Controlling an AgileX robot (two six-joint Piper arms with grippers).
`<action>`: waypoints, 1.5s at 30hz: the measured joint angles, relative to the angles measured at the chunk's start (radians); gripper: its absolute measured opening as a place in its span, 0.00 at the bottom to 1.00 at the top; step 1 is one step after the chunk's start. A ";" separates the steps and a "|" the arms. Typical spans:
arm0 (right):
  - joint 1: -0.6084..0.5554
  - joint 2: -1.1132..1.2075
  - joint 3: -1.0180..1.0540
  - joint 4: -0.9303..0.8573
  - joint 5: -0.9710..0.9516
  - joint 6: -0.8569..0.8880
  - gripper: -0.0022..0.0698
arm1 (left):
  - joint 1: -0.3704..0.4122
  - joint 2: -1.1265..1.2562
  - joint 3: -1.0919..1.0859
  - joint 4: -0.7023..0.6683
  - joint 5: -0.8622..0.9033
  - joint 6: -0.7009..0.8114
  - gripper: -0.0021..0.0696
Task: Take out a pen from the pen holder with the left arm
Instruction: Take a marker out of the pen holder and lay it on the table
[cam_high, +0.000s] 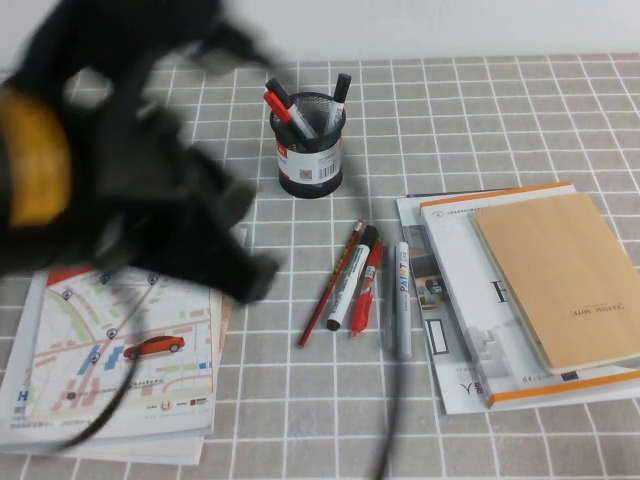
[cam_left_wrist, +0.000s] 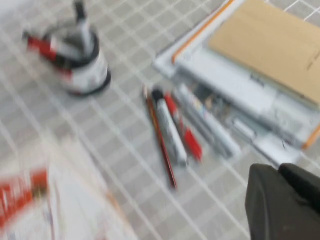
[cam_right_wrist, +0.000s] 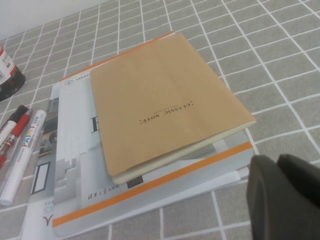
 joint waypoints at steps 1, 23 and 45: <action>0.000 0.000 0.000 0.000 0.000 0.000 0.01 | 0.000 -0.045 0.045 0.000 0.008 -0.039 0.03; 0.000 0.000 0.000 0.000 0.000 0.000 0.01 | 0.018 -0.555 0.670 0.225 -0.156 -0.459 0.03; 0.000 0.000 0.000 0.000 0.000 0.000 0.01 | 0.757 -1.096 1.366 -0.068 -1.018 -0.076 0.03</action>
